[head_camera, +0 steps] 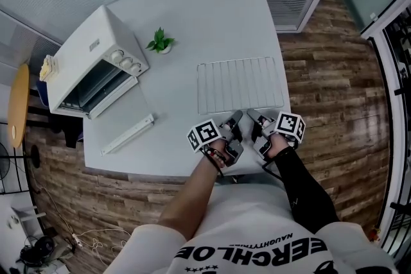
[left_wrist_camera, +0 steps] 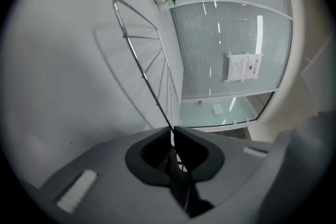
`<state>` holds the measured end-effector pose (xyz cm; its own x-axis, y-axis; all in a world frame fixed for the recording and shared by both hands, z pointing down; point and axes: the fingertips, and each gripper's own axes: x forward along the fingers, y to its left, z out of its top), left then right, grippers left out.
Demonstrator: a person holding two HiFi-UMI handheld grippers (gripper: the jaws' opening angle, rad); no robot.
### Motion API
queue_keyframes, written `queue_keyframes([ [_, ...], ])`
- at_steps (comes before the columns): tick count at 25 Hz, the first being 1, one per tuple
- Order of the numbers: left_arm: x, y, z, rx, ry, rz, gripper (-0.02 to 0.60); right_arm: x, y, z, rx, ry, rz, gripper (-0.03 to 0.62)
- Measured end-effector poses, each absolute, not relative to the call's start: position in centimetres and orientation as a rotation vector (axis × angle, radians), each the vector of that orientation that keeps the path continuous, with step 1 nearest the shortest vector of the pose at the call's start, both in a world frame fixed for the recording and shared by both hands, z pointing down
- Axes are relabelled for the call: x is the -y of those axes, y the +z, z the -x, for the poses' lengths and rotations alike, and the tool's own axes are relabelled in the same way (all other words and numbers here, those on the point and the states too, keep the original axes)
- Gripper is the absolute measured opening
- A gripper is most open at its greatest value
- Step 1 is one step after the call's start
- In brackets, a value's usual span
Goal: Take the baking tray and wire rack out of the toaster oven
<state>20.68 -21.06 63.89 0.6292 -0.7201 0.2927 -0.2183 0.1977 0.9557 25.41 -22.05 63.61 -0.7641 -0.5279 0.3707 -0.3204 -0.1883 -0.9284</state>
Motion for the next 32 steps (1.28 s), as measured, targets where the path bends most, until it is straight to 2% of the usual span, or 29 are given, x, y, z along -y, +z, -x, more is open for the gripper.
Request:
queue_keyframes([
  [10, 19.3, 66.9, -20.0, 0.947, -0.295, -1.239, 0.072, 21.0, 64.8, -26.0, -1.921, -2.134, 1.071, 0.071],
  [20, 19.8, 65.8, -18.8, 1.003, -0.260, -1.307, 0.074, 21.6, 64.1, -25.4, -2.003, -2.101, 1.082, 0.071],
  [26, 21.4, 63.5, -16.1, 1.148, -0.124, -1.478, 0.074, 23.8, 62.4, -25.8, -2.327, -1.858, 1.224, 0.071],
  [32, 23.0, 60.6, -12.4, 1.343, -0.018, -1.616, 0.074, 27.3, 57.8, -26.2, -2.705, -1.316, 1.457, 0.071],
])
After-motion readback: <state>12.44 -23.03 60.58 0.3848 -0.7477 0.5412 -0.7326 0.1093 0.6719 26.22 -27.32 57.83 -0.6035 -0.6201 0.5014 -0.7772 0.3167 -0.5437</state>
